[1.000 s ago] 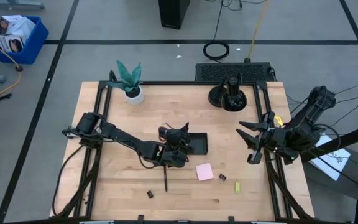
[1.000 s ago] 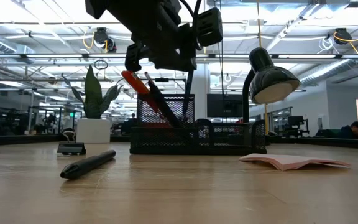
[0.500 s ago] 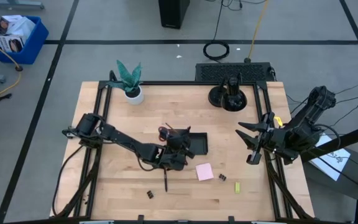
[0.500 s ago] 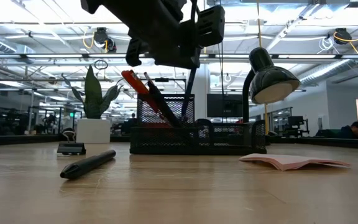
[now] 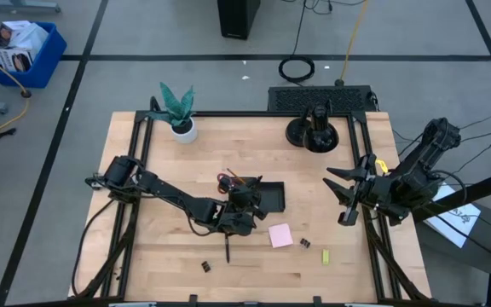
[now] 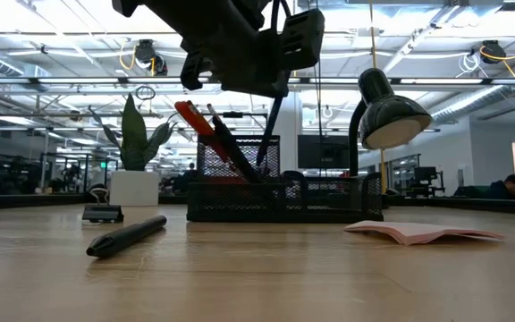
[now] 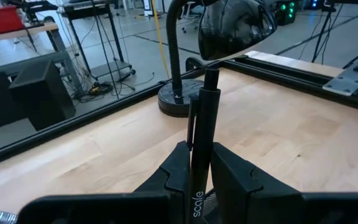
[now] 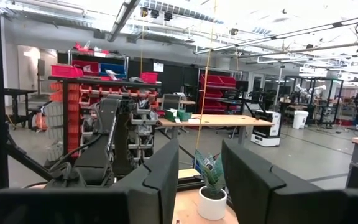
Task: Pick and place office supplies into organizer
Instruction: Put the left black pen into the desk organizer
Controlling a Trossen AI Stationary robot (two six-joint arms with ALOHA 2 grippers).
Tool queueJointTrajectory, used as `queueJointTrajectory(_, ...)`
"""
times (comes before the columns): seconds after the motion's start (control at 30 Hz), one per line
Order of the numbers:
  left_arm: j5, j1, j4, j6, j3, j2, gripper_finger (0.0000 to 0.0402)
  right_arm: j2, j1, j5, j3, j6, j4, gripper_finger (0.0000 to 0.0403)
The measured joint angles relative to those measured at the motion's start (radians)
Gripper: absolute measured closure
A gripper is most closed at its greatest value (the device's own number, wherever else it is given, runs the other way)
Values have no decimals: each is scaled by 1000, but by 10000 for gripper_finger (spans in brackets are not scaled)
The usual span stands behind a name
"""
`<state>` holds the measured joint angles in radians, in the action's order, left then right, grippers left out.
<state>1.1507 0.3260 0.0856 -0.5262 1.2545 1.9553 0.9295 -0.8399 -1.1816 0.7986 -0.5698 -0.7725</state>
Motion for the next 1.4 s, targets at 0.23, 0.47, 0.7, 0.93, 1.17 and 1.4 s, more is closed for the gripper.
queueJointTrajectory(0.23,-19,0,-3,27,0,0,350,0,0,0,0,9,6,287)
queueJointTrajectory(0.47,-60,-1,-9,27,0,1,350,0,0,2,0,9,6,287)
queueJointTrajectory(0.7,-79,-2,-27,45,0,1,350,0,0,3,0,9,6,287)
queueJointTrajectory(0.93,-93,-3,-35,45,0,1,350,0,0,3,0,9,7,287)
queueJointTrajectory(1.17,-105,-11,-35,27,0,1,336,0,0,3,0,9,7,287)
queueJointTrajectory(1.4,-108,-13,-33,20,0,1,301,0,0,3,0,9,6,287)
